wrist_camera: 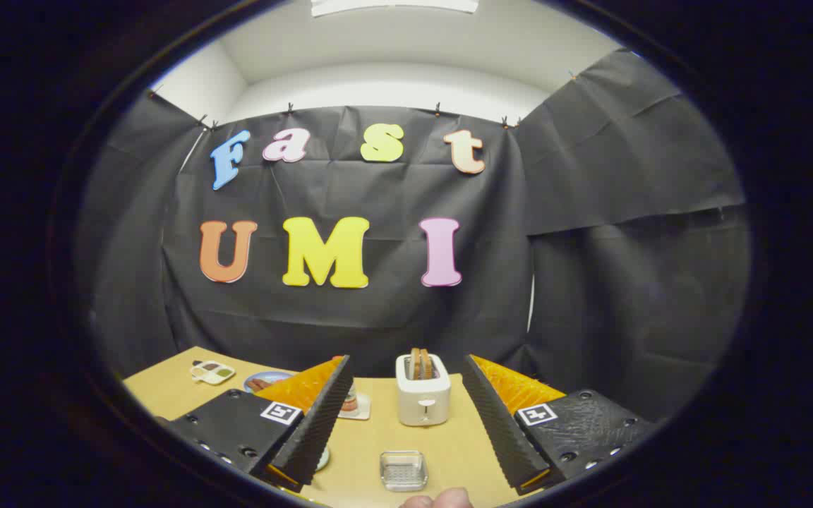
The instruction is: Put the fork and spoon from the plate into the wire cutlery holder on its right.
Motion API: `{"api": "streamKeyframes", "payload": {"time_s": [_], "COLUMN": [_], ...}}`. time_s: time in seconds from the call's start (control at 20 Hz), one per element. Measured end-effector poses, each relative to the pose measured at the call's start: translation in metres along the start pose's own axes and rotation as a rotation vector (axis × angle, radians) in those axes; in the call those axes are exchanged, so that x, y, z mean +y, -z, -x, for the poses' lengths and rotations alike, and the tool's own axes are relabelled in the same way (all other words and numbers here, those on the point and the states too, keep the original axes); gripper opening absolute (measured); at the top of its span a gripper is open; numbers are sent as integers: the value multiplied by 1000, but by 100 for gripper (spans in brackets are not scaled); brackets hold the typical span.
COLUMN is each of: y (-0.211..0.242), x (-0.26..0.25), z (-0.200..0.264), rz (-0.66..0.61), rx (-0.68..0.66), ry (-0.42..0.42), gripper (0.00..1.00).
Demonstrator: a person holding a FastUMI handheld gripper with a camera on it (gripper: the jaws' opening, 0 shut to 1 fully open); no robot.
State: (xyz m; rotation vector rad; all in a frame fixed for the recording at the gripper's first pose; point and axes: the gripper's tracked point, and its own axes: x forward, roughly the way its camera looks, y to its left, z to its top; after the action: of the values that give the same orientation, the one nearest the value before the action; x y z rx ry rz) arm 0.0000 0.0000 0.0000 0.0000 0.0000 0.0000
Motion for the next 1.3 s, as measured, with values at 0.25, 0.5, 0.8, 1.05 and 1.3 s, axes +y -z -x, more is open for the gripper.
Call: {"api": "streamKeyframes", "payload": {"time_s": [0.25,0.5,0.8,1.05,1.3], "y": [-1,-5,2,6,22], "x": [10,29,65,90,96], "z": [-8,-20,-35,-45,-47], "rz": [7,17,12,8,23], "rx": [-4,-15,1,13,37], "ry": [-22,-61,-127,-179,-214], "gripper": [96,97,97,96,97]}}
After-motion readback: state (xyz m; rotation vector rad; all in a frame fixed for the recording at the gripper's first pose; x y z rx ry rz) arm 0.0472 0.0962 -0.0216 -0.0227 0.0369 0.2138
